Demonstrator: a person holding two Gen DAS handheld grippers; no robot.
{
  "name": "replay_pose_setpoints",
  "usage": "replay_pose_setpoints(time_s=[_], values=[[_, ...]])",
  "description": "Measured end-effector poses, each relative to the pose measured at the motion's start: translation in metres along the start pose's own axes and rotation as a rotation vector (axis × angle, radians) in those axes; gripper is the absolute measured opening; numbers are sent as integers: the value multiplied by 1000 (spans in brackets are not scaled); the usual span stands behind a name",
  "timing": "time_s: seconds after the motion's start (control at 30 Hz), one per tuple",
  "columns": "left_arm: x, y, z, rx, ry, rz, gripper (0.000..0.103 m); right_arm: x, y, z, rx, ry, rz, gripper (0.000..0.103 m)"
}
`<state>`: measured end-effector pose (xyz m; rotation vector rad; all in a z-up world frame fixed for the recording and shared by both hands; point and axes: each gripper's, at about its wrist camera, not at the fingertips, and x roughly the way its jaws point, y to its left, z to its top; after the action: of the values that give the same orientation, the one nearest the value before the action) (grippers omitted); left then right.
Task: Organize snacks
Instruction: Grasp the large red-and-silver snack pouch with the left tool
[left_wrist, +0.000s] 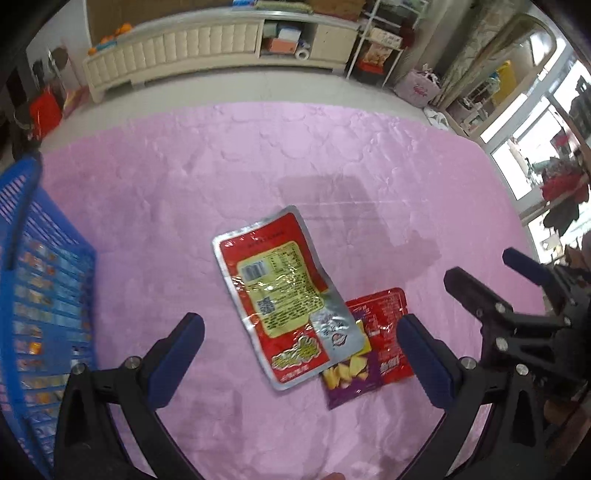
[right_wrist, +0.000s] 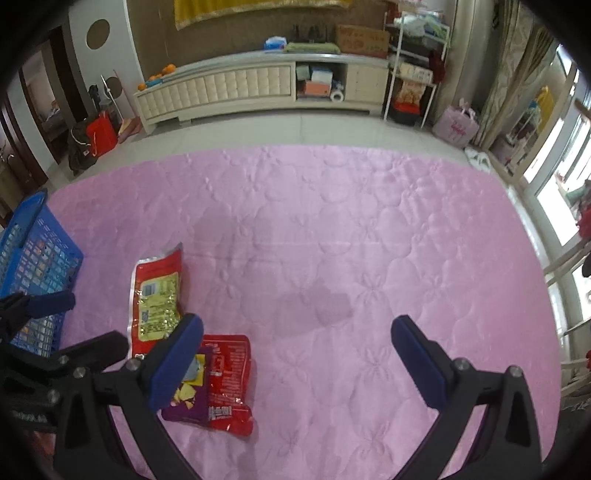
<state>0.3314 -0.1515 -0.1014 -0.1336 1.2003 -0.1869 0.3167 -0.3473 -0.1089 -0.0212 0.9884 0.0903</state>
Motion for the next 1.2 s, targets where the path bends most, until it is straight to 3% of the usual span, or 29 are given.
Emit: replay_pose_setpoints(time_s=[0.23,0.53,0.6,0.9,1.2], values=[[26,18,9,-142,85,-26,103,19,-7,2,24,47,19,103],[52,10,15,-139,135,-16,103,34,-20,-2,53,94,-24,103],[59,5,13,-118,142,15,103,37,-24,-5,58,104,-33,103],[75,0,7,-96,139,90,103,43,-23,-7,52,133,-7,103],[73,5,8,-95,145,96,103,48,-13,-7,35,153,37,103]])
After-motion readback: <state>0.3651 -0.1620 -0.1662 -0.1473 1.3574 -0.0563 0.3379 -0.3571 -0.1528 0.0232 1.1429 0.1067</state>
